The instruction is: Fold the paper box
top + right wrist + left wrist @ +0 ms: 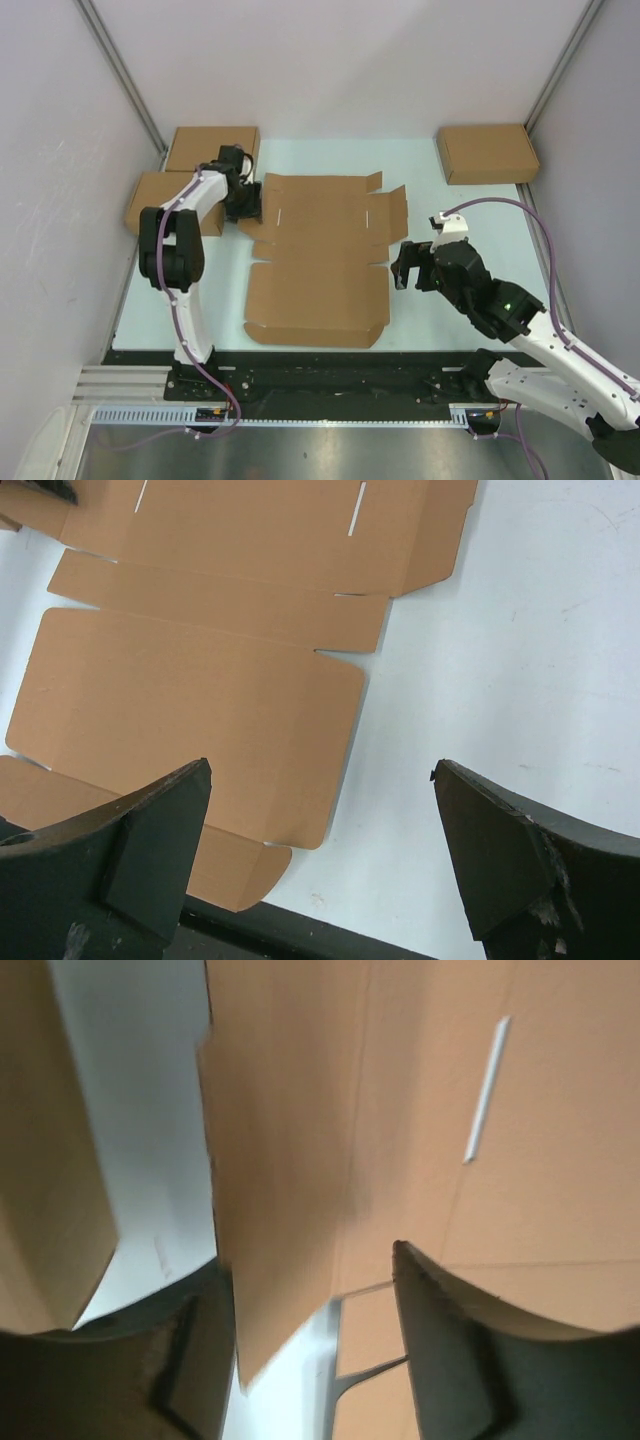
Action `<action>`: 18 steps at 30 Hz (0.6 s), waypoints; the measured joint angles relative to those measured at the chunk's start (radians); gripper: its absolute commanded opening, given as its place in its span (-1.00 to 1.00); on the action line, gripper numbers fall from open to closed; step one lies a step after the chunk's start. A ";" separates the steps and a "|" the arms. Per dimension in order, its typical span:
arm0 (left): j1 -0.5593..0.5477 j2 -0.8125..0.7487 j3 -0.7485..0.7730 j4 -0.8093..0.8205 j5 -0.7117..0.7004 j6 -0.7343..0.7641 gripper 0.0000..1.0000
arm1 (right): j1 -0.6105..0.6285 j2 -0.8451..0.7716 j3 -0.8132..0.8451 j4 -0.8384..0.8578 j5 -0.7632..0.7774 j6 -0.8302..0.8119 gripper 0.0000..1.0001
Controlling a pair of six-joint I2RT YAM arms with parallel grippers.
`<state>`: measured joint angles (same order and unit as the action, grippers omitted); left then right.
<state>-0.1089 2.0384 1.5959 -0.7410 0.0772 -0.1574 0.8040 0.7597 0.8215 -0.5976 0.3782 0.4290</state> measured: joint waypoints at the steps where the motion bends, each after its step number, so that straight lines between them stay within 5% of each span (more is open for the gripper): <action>1: 0.000 -0.008 -0.012 -0.001 -0.017 0.000 0.49 | 0.000 0.000 0.000 -0.002 -0.001 0.000 0.99; 2: 0.000 -0.022 -0.026 -0.006 -0.034 -0.002 0.65 | 0.000 0.000 0.000 -0.005 -0.001 0.000 0.99; 5: 0.000 -0.090 -0.032 -0.017 -0.063 -0.016 0.70 | 0.000 -0.001 0.000 -0.008 0.000 0.000 0.99; 12: -0.036 -0.441 -0.050 0.092 -0.054 -0.118 0.65 | -0.004 0.045 0.008 0.042 0.010 0.033 0.99; 18: -0.243 -0.744 -0.390 0.364 0.001 -0.240 0.51 | -0.087 0.215 0.037 0.182 0.039 0.080 0.98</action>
<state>-0.3515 1.2945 1.2060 -0.3767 0.0780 -0.3969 0.7170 0.9749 0.8581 -0.4156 0.4171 0.5095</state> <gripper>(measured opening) 0.796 0.977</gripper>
